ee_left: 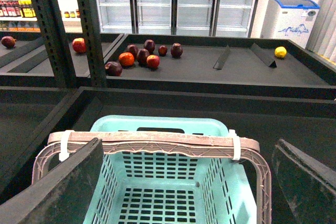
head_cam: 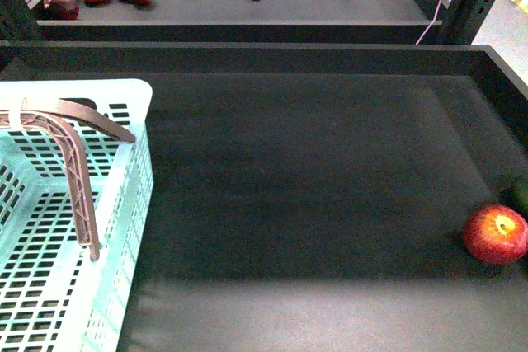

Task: Pick apple with right arm and hold basket with left

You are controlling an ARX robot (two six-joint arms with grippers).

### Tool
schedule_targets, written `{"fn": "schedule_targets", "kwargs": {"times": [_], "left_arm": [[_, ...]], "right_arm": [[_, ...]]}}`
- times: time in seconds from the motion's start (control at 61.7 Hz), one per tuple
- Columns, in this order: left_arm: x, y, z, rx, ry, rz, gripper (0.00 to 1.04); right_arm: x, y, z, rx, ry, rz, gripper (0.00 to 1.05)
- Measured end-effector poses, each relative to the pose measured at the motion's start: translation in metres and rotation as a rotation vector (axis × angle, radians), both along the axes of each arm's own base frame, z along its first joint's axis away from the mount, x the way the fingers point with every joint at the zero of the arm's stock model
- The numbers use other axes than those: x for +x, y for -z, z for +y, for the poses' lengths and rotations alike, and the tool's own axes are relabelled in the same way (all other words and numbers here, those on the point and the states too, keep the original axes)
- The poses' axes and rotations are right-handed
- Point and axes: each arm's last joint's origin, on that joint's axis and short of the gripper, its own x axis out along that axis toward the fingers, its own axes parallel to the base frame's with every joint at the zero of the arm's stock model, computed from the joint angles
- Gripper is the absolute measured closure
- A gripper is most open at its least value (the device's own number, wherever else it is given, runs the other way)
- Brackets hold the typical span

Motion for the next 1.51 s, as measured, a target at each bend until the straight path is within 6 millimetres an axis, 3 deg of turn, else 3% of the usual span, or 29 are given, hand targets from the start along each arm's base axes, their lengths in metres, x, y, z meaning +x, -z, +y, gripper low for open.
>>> {"fn": "schedule_targets", "kwargs": {"times": [0.648, 0.761, 0.907, 1.069, 1.215, 1.507], "left_arm": [[0.000, 0.000, 0.000, 0.000, 0.000, 0.000, 0.07], [0.001, 0.009, 0.001, -0.024, -0.180, 0.170, 0.07], [0.009, 0.009, 0.006, -0.181, -0.176, 0.209, 0.07], [0.034, -0.004, 0.014, -0.529, -0.077, 0.224, 0.07], [0.081, 0.005, 0.026, -0.936, -0.046, 0.284, 0.07], [0.141, 0.041, 0.039, -1.200, -0.148, 0.376, 0.07]], "right_arm": [[0.000, 0.000, 0.000, 0.000, 0.000, 0.000, 0.09], [0.000, 0.000, 0.000, 0.000, 0.000, 0.000, 0.09], [0.000, 0.000, 0.000, 0.000, 0.000, -0.001, 0.09], [0.000, 0.000, 0.000, 0.000, 0.000, -0.001, 0.09], [0.000, 0.000, 0.000, 0.000, 0.000, -0.001, 0.09], [0.000, 0.000, 0.000, 0.000, 0.000, 0.000, 0.09]]}}
